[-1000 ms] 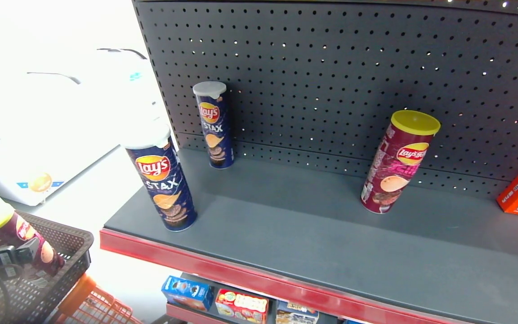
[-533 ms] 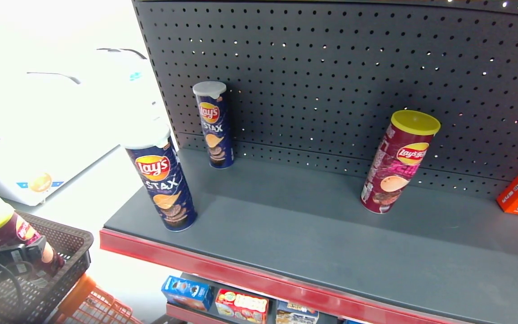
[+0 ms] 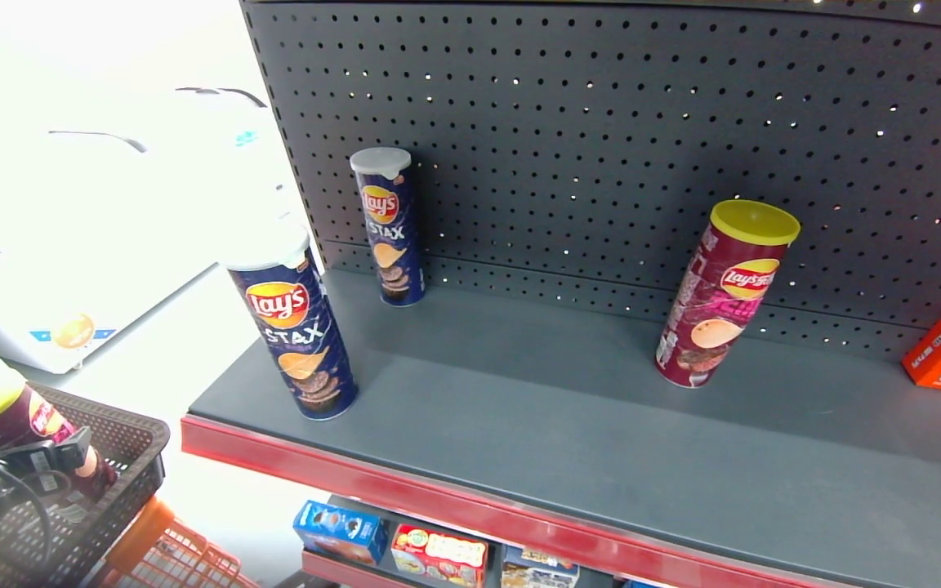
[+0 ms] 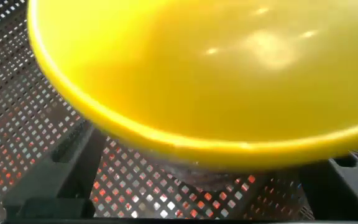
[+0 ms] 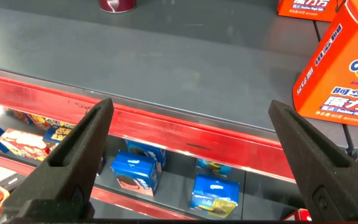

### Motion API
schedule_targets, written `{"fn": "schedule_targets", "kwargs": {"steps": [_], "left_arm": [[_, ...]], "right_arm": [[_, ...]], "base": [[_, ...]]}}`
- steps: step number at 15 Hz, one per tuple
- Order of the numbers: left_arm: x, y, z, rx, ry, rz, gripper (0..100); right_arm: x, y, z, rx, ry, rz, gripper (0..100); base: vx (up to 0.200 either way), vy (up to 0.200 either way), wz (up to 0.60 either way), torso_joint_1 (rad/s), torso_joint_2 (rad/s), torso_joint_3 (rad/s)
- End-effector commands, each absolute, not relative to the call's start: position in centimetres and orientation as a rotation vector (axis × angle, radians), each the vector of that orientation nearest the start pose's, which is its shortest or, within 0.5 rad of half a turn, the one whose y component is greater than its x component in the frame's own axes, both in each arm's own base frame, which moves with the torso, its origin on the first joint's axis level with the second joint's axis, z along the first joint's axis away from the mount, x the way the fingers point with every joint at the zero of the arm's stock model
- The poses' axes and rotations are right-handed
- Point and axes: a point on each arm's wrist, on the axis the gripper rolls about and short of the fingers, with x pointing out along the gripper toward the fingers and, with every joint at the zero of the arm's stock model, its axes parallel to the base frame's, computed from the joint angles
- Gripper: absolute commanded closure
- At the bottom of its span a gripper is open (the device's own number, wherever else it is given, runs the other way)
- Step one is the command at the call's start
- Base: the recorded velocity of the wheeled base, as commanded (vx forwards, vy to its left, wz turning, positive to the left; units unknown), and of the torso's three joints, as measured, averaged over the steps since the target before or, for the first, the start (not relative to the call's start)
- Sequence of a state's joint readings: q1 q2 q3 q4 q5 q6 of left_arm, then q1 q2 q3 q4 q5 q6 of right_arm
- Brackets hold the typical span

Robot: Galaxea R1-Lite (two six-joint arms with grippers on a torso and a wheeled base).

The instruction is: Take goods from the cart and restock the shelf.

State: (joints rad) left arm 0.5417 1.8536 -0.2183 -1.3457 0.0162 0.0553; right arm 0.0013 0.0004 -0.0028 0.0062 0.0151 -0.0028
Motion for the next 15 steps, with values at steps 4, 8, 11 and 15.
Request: {"fn": "schedule_targets", "kwargs": {"steps": [4, 8, 11, 15], "left_arm": [[21.4, 12.9, 8.0, -0.020, 0.295, 0.546, 100], [21.4, 12.8, 9.1, 0.011, 0.242, 0.541, 100], [20.9, 11.8, 14.1, 0.097, 0.058, 0.501, 100], [18.1, 7.7, 18.5, 0.136, 0.007, 0.358, 100]], "right_arm": [[-2.3, 0.0, 7.6, -0.003, 0.003, 0.017, 0], [-2.3, 0.0, 7.6, -0.003, 0.003, 0.017, 0], [-2.3, 0.0, 7.6, -0.003, 0.003, 0.017, 0], [-2.3, 0.0, 7.6, -0.003, 0.003, 0.017, 0]], "base": [[0.000, 0.000, 0.00, 0.000, 0.00, 0.000], [0.000, 0.000, 0.00, 0.000, 0.00, 0.000], [0.000, 0.000, 0.00, 0.000, 0.00, 0.000], [0.000, 0.000, 0.00, 0.000, 0.00, 0.000]]}}
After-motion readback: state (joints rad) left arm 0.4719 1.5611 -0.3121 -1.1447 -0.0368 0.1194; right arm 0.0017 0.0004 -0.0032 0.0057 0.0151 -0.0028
